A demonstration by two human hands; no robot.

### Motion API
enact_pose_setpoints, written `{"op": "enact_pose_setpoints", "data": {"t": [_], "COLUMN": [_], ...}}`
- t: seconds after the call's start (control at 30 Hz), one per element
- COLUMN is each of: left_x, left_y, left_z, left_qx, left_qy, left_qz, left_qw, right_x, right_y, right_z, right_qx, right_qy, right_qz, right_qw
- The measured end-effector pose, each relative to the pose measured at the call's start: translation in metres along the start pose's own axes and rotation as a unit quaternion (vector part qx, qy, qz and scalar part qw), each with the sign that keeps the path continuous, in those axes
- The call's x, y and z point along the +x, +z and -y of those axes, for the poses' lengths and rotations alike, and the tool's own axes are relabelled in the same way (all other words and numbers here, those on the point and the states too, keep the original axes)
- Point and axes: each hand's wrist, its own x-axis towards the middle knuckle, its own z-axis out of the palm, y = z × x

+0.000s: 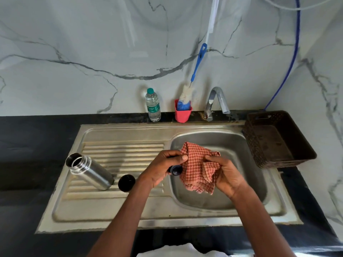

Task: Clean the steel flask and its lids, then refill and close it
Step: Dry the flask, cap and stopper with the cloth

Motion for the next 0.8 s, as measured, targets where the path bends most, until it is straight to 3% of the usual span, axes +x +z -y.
{"op": "enact_pose_setpoints", "data": {"t": [0.07, 0.13, 0.2, 0.27, 0.3, 0.4, 0.5, 0.57, 0.67, 0.7, 0.77, 0.8], "left_x": [0.003, 0.005, 0.008, 0.010, 0.010, 0.009, 0.009, 0.009, 0.004, 0.002, 0.001, 0.000], "left_y": [0.008, 0.017, 0.023, 0.027, 0.029, 0.030, 0.026, 0.024, 0.028, 0.031, 0.037, 0.040], "left_z": [-0.011, -0.021, -0.030, -0.039, -0.045, -0.056, -0.066, -0.073, -0.085, -0.088, -0.086, -0.082], "left_qx": [0.028, 0.063, 0.093, 0.122, 0.135, 0.212, 0.307, 0.386, 0.500, 0.547, 0.623, 0.632], "left_qy": [0.037, 0.078, 0.104, 0.116, 0.116, 0.121, 0.123, 0.124, 0.145, 0.149, 0.146, 0.137], "left_qz": [-0.028, -0.042, -0.042, -0.037, -0.030, -0.006, -0.010, -0.029, -0.089, -0.121, -0.192, -0.224], "left_qw": [0.999, 0.994, 0.989, 0.985, 0.984, 0.970, 0.944, 0.914, 0.849, 0.815, 0.744, 0.729], "right_x": [0.011, 0.013, 0.009, 0.005, 0.004, 0.007, 0.013, 0.015, 0.017, 0.015, 0.011, 0.009], "right_y": [-0.012, -0.016, -0.012, -0.003, 0.001, 0.002, -0.010, -0.016, -0.024, -0.023, -0.012, -0.003], "right_z": [-0.004, -0.011, -0.016, -0.018, -0.017, -0.012, -0.010, -0.010, -0.010, -0.008, -0.006, -0.006], "right_qx": [-0.150, -0.275, -0.367, -0.441, -0.446, -0.348, -0.361, -0.456, -0.615, -0.621, -0.561, -0.516], "right_qy": [-0.100, -0.204, -0.284, -0.309, -0.296, -0.262, -0.258, -0.272, -0.259, -0.252, -0.252, -0.261], "right_qz": [-0.078, -0.134, -0.131, -0.103, -0.083, -0.029, -0.035, -0.056, -0.080, -0.096, -0.159, -0.202], "right_qw": [0.980, 0.930, 0.876, 0.836, 0.840, 0.900, 0.895, 0.845, 0.740, 0.736, 0.772, 0.791]}}
